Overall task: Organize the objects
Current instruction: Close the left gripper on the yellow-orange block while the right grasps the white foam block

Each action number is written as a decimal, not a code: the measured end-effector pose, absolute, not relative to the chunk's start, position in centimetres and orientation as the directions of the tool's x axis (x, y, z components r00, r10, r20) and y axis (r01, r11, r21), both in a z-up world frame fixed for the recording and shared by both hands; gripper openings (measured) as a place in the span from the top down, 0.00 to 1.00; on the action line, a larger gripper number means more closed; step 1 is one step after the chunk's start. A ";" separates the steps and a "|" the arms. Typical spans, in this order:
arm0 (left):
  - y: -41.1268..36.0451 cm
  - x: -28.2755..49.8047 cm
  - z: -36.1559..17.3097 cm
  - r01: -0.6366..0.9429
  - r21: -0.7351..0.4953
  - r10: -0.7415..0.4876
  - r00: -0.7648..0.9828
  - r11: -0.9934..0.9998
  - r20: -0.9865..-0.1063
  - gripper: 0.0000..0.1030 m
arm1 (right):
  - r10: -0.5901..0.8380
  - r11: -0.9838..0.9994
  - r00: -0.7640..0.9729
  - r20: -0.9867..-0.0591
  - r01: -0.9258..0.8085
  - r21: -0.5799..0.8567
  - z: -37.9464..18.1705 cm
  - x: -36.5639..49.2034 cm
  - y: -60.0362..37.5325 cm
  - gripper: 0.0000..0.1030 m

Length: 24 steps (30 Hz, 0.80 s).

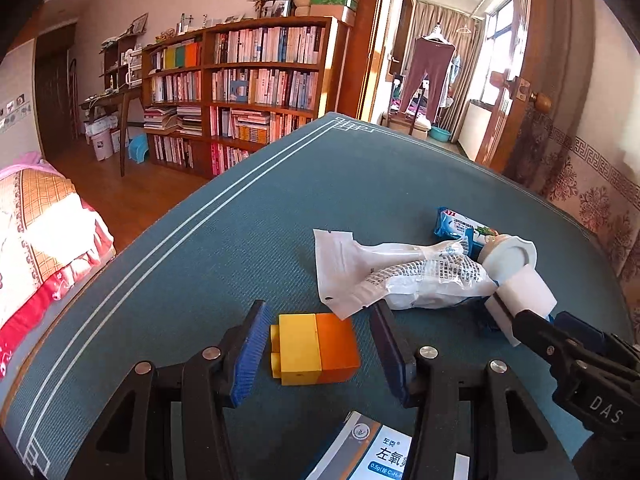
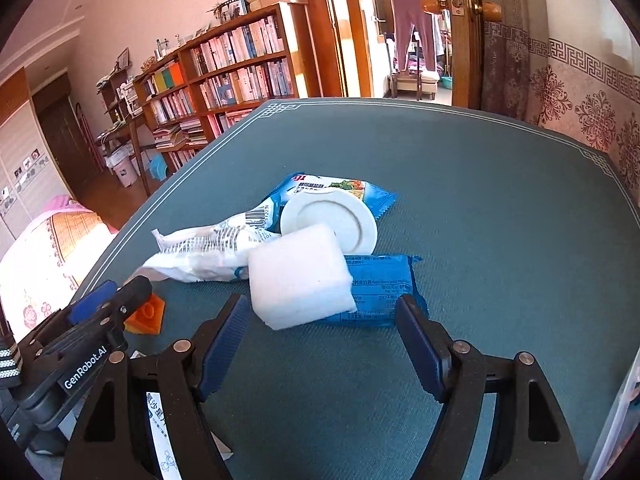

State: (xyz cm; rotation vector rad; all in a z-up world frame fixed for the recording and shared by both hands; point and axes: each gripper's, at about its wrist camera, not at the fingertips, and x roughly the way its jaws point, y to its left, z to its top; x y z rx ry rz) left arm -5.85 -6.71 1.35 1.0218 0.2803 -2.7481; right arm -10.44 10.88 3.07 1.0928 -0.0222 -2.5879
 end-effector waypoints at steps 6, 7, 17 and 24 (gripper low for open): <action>-5.8 -6.0 1.1 0.221 -0.068 -0.120 -0.736 -0.973 -0.666 0.47 | -0.292 -0.948 -0.665 -0.687 0.295 0.116 3.0 -10.7 9.8 0.26; -5.9 -6.1 1.0 0.221 -0.073 -0.116 -0.734 -0.973 -0.670 0.47 | -0.292 -0.948 -0.666 -0.686 0.296 0.117 3.0 -10.8 9.8 0.26; -5.7 -6.2 0.7 0.208 -0.065 -0.109 -0.726 -0.976 -0.679 0.47 | -0.300 -0.946 -0.670 -0.679 0.303 0.119 2.6 -11.5 9.4 0.36; -5.7 -6.1 0.8 0.199 -0.064 -0.106 -0.732 -0.978 -0.673 0.47 | -0.292 -0.950 -0.695 -0.657 0.292 0.112 3.1 -9.6 9.8 0.45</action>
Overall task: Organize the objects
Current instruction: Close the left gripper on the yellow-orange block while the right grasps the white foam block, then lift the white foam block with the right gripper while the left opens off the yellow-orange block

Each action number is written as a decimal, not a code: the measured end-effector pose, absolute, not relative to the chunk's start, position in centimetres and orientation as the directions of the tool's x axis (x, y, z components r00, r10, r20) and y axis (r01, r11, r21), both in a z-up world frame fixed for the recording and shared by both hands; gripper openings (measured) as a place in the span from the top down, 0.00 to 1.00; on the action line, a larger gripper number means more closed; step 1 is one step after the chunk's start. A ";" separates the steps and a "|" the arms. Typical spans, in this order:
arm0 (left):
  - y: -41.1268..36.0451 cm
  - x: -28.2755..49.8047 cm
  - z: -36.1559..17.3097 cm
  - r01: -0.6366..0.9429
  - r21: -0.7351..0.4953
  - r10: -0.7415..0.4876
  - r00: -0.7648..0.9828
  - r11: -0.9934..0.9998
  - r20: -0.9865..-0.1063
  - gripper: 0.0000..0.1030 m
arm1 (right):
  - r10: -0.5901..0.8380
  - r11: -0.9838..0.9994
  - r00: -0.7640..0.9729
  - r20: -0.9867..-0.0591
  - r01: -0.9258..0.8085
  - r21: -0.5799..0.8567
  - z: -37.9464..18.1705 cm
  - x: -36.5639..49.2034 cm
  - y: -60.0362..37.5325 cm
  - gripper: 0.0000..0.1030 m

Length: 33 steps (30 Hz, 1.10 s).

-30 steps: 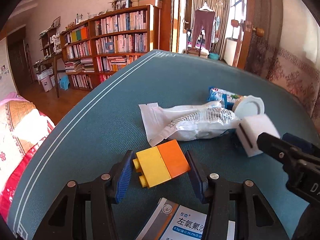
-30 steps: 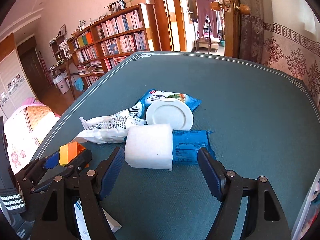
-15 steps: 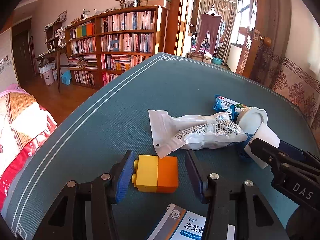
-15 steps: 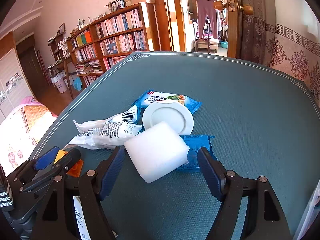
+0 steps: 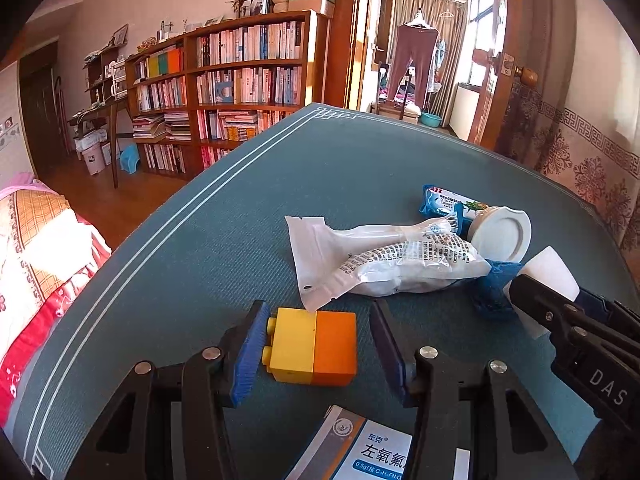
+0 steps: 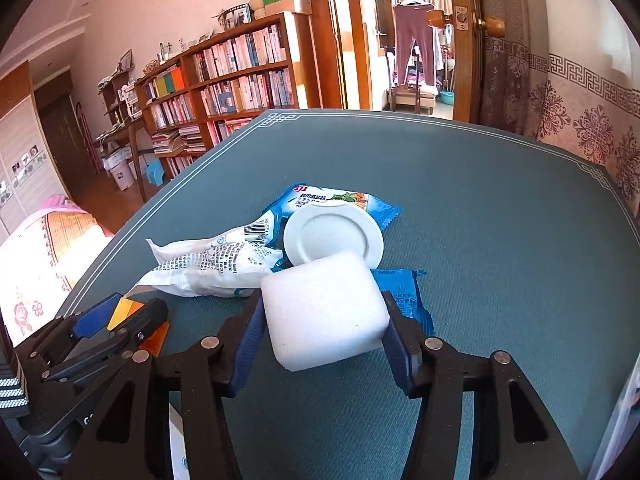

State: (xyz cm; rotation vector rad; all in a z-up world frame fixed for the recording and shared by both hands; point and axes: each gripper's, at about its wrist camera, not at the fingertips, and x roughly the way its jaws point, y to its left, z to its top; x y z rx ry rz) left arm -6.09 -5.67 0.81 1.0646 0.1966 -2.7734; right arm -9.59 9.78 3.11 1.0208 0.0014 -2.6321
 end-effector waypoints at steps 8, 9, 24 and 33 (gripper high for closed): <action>-5.6 -5.7 1.0 0.185 -0.070 -0.093 -0.745 -0.980 -0.661 0.47 | -0.263 -0.962 -0.722 -0.640 0.244 0.120 3.3 -4.5 12.4 0.46; -5.6 -5.7 1.1 0.183 -0.069 -0.093 -0.746 -0.981 -0.660 0.47 | -0.263 -0.963 -0.723 -0.638 0.238 0.127 3.3 -4.0 12.9 0.46; -4.6 -5.2 2.0 0.151 -0.045 -0.088 -0.763 -0.987 -0.641 0.47 | -0.243 -0.970 -0.744 -0.622 0.181 0.161 3.6 0.2 16.9 0.46; -3.5 -4.0 2.9 0.118 -0.020 -0.079 -0.774 -0.993 -0.629 0.47 | -0.207 -0.977 -0.783 -0.587 0.133 0.167 4.6 2.3 19.1 0.46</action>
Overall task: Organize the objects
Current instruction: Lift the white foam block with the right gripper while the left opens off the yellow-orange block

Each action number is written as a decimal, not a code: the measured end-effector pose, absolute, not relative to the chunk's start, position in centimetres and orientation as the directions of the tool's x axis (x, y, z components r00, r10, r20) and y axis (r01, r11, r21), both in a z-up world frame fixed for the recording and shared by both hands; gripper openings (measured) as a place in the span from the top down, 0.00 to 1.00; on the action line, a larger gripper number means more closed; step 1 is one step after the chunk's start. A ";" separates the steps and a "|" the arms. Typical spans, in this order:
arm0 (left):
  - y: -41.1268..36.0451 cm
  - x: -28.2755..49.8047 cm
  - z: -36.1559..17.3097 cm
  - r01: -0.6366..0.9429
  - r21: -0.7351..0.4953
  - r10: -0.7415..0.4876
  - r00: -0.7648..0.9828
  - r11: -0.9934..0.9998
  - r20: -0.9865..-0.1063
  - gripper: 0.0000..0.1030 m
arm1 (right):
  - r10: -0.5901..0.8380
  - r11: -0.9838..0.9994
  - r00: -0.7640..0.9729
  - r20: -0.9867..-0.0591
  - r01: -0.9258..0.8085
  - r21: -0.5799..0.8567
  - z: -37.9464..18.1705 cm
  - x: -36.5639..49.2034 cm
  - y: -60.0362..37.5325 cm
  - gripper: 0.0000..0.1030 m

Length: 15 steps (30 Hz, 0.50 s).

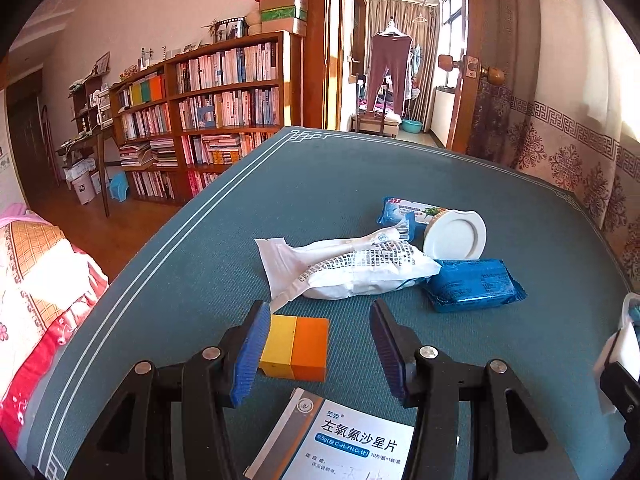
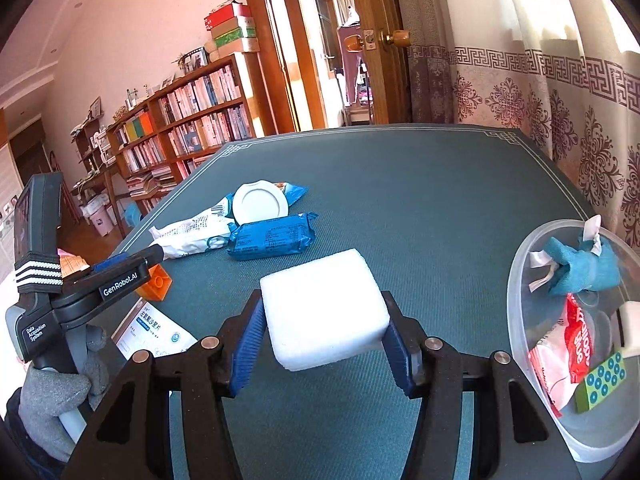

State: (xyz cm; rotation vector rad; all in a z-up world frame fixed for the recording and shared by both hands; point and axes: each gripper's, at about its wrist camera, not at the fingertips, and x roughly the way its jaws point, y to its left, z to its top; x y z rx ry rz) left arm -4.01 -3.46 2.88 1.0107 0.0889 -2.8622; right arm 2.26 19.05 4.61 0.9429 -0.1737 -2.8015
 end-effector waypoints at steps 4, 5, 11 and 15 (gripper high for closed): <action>-2.3 -3.4 3.3 0.087 -0.017 -0.057 -0.778 -0.996 -0.626 0.47 | -0.186 -0.980 -0.798 -0.574 0.111 0.164 5.0 3.2 20.3 0.46; -2.0 -3.3 3.4 0.078 -0.017 -0.050 -0.779 -0.997 -0.625 0.47 | -0.181 -0.981 -0.800 -0.572 0.105 0.165 5.1 3.4 20.6 0.46; 0.2 -2.4 3.7 0.005 -0.010 0.002 -0.784 -1.000 -0.621 0.47 | -0.134 -0.984 -0.808 -0.574 0.043 0.170 4.9 4.5 23.0 0.45; 2.2 -2.0 3.8 -0.051 -0.007 0.044 -0.780 -0.999 -0.625 0.47 | -0.098 -0.985 -0.809 -0.580 -0.005 0.174 4.7 5.2 24.8 0.45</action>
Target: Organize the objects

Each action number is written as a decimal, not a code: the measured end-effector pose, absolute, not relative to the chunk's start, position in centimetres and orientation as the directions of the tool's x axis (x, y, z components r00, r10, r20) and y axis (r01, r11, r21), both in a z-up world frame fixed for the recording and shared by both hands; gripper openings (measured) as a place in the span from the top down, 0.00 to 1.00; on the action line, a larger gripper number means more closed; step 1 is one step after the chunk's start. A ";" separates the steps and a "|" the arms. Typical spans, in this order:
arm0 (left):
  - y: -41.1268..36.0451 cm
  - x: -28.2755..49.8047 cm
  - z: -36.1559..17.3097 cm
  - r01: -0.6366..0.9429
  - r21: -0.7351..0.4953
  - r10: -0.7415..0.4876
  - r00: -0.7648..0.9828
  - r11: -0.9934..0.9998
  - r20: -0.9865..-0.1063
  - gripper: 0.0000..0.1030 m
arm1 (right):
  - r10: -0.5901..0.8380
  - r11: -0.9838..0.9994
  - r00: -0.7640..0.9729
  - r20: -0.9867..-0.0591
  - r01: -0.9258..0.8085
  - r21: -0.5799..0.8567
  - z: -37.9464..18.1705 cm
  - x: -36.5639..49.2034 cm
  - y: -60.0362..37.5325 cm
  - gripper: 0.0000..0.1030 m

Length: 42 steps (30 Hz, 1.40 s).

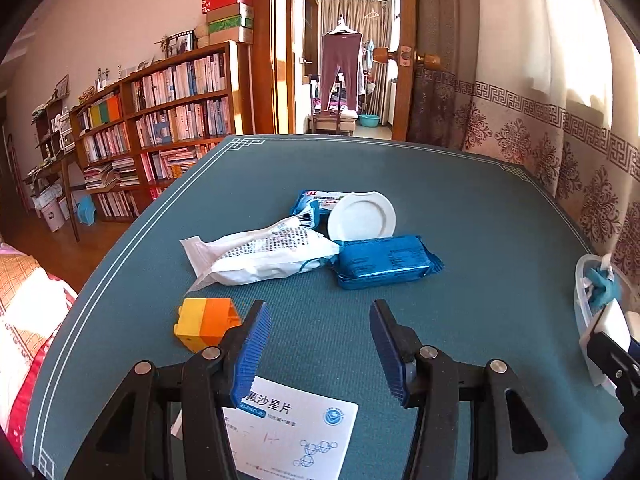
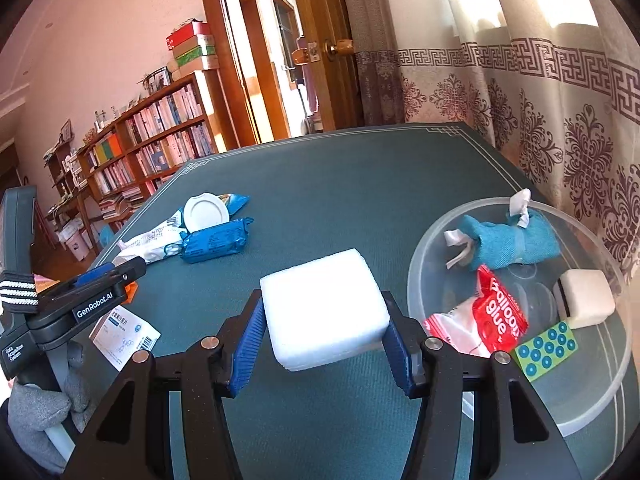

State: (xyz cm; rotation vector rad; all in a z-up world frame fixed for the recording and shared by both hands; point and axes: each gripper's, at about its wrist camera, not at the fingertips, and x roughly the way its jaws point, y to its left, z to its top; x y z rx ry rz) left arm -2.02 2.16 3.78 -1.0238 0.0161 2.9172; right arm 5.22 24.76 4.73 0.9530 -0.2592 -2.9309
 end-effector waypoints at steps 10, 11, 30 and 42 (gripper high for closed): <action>6.9 -0.9 4.2 -0.190 0.009 0.142 -0.766 -0.982 -0.627 0.47 | 0.000 -0.981 -0.812 -0.583 -0.114 0.159 4.8 7.2 29.0 0.45; 7.4 -0.8 4.3 -0.204 0.010 0.153 -0.764 -0.979 -0.627 0.47 | 0.011 -0.979 -0.812 -0.584 -0.127 0.158 4.8 7.4 29.4 0.45; 14.7 0.9 5.0 -0.437 -0.016 0.344 -0.684 -0.899 -0.643 0.47 | 0.171 -0.936 -0.788 -0.591 -0.317 0.152 5.1 6.8 36.9 0.44; 18.7 0.9 5.1 -0.545 -0.063 0.442 -0.601 -0.836 -0.666 0.47 | 0.206 -0.916 -0.778 -0.593 -0.367 0.164 4.1 6.8 38.9 0.36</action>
